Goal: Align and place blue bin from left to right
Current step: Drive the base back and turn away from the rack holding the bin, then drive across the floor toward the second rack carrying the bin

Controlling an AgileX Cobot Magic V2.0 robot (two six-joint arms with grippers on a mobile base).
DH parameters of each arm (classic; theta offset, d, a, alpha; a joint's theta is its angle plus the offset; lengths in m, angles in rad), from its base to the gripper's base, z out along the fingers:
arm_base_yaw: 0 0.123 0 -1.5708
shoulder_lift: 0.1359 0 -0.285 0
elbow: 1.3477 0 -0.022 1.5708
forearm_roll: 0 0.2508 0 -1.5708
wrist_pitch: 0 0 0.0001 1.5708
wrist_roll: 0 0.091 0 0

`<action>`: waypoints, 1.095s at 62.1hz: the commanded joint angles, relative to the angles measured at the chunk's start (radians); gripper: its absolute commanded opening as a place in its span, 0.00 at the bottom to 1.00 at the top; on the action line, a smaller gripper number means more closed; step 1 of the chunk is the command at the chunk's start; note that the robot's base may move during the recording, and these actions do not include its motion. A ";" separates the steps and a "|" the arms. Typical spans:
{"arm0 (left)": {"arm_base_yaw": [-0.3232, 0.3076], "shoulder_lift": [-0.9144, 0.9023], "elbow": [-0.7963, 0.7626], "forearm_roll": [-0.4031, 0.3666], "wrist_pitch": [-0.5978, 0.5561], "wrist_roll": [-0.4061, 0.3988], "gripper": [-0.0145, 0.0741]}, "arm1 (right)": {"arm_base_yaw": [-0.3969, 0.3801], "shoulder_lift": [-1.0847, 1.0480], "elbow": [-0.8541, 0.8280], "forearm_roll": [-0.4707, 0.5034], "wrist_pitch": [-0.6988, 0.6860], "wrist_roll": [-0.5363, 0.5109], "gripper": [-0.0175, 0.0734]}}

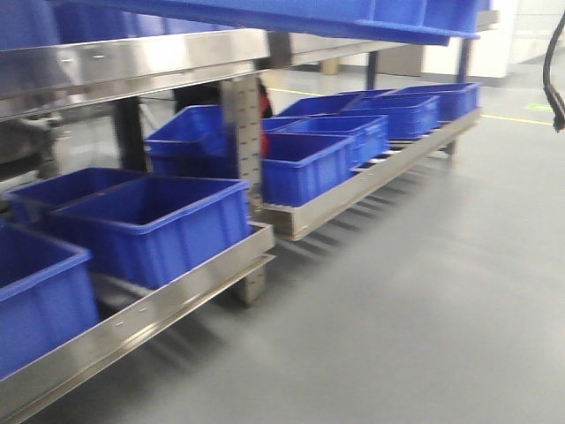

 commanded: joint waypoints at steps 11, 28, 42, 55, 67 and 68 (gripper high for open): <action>-0.032 -0.027 -0.022 -0.175 -0.090 0.011 0.18 | 0.018 -0.014 -0.017 0.102 -0.113 0.032 0.12; -0.032 -0.027 -0.022 -0.175 -0.090 0.011 0.18 | 0.018 -0.014 -0.017 0.102 -0.113 0.032 0.12; -0.032 -0.027 -0.022 -0.175 -0.090 0.011 0.18 | 0.018 -0.014 -0.017 0.102 -0.113 0.032 0.12; -0.032 -0.027 -0.022 -0.175 -0.090 0.011 0.18 | 0.018 -0.014 -0.017 0.102 -0.113 0.032 0.12; -0.032 -0.027 -0.022 -0.175 -0.090 0.011 0.18 | 0.018 -0.014 -0.017 0.102 -0.114 0.032 0.12; -0.032 -0.027 -0.022 -0.175 -0.090 0.011 0.18 | 0.018 -0.014 -0.017 0.102 -0.114 0.032 0.12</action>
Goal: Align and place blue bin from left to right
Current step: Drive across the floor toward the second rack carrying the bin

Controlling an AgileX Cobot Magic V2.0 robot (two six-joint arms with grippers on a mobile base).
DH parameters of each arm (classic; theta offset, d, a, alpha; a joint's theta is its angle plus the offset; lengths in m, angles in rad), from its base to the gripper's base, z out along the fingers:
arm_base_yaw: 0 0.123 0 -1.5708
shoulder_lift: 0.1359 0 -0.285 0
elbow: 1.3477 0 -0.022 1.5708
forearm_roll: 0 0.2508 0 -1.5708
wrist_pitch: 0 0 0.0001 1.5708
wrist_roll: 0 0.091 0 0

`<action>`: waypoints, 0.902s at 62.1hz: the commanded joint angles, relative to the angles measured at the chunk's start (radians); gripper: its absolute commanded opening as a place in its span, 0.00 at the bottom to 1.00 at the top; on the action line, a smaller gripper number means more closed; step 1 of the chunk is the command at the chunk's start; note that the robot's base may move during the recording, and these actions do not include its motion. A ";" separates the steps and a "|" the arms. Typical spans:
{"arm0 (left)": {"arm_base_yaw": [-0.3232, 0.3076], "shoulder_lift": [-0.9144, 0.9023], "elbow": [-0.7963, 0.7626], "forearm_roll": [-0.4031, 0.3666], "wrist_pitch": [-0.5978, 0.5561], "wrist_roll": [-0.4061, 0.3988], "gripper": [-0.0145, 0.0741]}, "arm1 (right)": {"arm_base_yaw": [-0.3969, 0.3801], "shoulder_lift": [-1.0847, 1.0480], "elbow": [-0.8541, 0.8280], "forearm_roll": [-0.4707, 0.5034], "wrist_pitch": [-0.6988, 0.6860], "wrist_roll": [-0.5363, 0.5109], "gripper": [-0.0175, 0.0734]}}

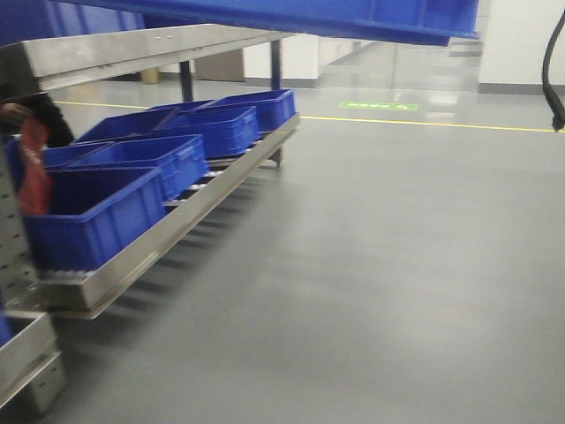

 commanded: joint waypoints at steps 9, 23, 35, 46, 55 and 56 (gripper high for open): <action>-0.032 -0.027 -0.022 -0.175 -0.090 0.011 0.18 | 0.018 -0.014 -0.017 0.102 -0.114 0.032 0.12; -0.032 -0.027 -0.022 -0.175 -0.090 0.011 0.18 | 0.018 -0.014 -0.017 0.102 -0.114 0.032 0.12; -0.032 -0.027 -0.022 -0.171 -0.090 0.011 0.18 | 0.018 -0.014 -0.017 0.102 -0.114 0.032 0.12; -0.032 -0.027 -0.022 -0.171 -0.090 0.011 0.18 | 0.018 -0.014 -0.017 0.102 -0.116 0.032 0.12; -0.032 -0.027 -0.022 -0.171 -0.090 0.011 0.18 | 0.018 -0.014 -0.017 0.102 -0.116 0.032 0.12; -0.032 -0.027 -0.022 -0.171 -0.090 0.011 0.18 | 0.018 -0.014 -0.017 0.102 -0.116 0.032 0.12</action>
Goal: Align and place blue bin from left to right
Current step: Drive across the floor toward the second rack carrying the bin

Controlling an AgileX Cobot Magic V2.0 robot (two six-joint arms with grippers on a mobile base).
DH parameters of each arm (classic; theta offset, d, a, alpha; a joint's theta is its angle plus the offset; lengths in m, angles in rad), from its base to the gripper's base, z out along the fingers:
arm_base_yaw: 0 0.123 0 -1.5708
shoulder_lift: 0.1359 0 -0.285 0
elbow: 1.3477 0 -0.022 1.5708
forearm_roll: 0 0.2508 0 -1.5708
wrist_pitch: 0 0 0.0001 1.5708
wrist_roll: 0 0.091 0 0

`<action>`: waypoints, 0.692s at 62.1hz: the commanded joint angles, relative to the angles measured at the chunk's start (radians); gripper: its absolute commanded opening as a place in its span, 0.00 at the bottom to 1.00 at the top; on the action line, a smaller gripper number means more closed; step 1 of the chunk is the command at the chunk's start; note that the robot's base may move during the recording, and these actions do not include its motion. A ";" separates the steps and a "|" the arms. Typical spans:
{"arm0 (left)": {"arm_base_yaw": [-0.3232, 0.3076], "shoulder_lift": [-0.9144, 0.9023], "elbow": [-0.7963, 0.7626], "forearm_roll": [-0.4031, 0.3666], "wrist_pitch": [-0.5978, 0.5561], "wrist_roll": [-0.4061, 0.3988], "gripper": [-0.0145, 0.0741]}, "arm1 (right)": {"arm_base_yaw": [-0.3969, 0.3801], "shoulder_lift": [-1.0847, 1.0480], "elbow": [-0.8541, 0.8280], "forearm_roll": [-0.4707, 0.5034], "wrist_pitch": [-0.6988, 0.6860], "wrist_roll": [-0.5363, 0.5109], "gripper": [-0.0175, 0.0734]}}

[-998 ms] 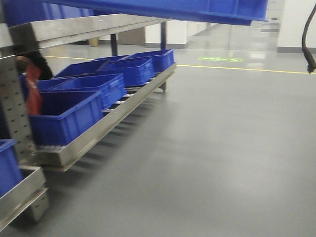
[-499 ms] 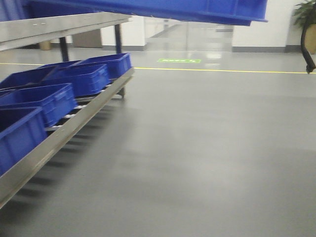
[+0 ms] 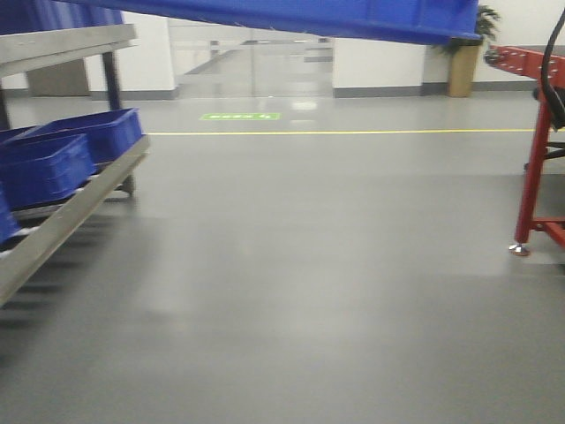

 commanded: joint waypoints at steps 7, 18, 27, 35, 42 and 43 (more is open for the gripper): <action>-0.032 -0.027 -0.022 -0.171 -0.090 0.011 0.18 | 0.018 -0.014 -0.017 0.102 -0.116 0.032 0.12; -0.032 -0.027 -0.022 -0.169 -0.090 0.011 0.18 | 0.018 -0.014 -0.017 0.102 -0.116 0.032 0.12; -0.032 -0.027 -0.022 -0.169 -0.090 0.011 0.18 | 0.018 -0.014 -0.017 0.102 -0.116 0.032 0.12; -0.032 -0.027 -0.022 -0.169 -0.090 0.011 0.18 | 0.018 -0.014 -0.017 0.102 -0.116 0.032 0.12; -0.032 -0.027 -0.022 -0.167 -0.090 0.011 0.18 | 0.018 -0.014 -0.017 0.102 -0.116 0.032 0.12; -0.032 -0.027 -0.022 -0.167 -0.090 0.011 0.18 | 0.018 -0.014 -0.017 0.102 -0.118 0.032 0.12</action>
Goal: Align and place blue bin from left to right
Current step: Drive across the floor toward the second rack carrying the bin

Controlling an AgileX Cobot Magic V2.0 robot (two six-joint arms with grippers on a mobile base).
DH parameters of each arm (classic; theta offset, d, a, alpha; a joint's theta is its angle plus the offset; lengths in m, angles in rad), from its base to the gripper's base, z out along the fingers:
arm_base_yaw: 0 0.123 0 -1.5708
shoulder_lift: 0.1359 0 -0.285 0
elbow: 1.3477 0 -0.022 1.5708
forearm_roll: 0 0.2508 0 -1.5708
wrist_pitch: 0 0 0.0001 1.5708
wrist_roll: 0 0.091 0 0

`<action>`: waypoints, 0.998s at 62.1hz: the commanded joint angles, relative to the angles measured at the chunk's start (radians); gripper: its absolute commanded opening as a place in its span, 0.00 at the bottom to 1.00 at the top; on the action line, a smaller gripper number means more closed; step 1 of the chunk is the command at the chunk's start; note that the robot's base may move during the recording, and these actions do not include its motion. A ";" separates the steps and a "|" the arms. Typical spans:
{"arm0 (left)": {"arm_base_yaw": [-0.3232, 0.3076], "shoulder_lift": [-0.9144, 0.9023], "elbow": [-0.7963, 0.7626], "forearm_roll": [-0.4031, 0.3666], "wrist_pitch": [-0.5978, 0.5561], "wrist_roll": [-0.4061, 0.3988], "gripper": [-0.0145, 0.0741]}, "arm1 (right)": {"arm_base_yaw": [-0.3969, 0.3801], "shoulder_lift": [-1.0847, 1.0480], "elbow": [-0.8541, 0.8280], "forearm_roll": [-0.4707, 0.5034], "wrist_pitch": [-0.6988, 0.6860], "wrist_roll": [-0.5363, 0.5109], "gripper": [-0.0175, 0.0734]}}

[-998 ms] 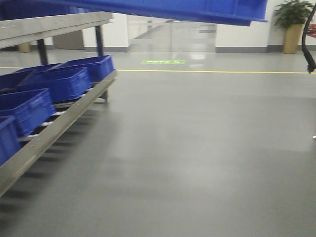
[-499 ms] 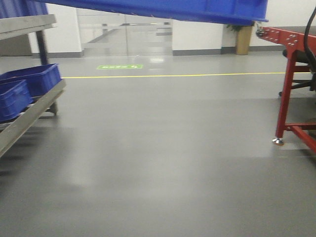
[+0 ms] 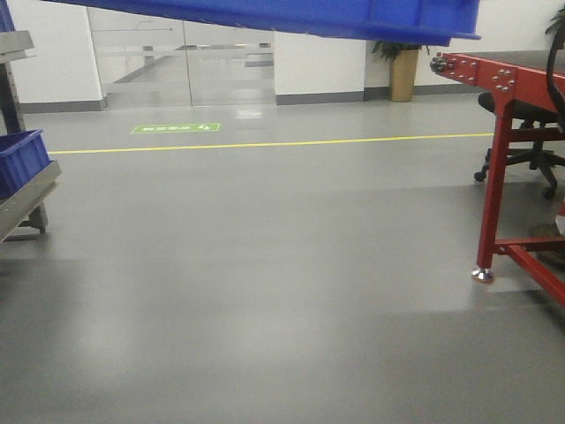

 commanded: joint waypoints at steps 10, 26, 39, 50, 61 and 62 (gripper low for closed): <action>-0.032 -0.027 -0.022 -0.167 -0.088 0.011 0.18 | 0.018 -0.014 -0.017 0.102 -0.122 0.032 0.12; -0.032 -0.027 -0.022 -0.165 -0.088 0.011 0.18 | 0.018 -0.014 -0.017 0.102 -0.124 0.032 0.12; -0.032 -0.027 -0.022 -0.141 -0.088 0.011 0.18 | 0.018 -0.014 -0.017 0.102 -0.124 0.032 0.12; -0.032 -0.027 -0.022 -0.141 -0.088 0.011 0.18 | 0.018 -0.014 -0.017 0.102 -0.124 0.032 0.12; -0.032 -0.027 -0.022 -0.141 -0.088 0.011 0.18 | 0.018 -0.014 -0.017 0.102 -0.126 0.032 0.12; -0.032 -0.027 -0.022 -0.141 -0.088 0.011 0.18 | 0.018 -0.014 -0.017 0.102 -0.126 0.032 0.12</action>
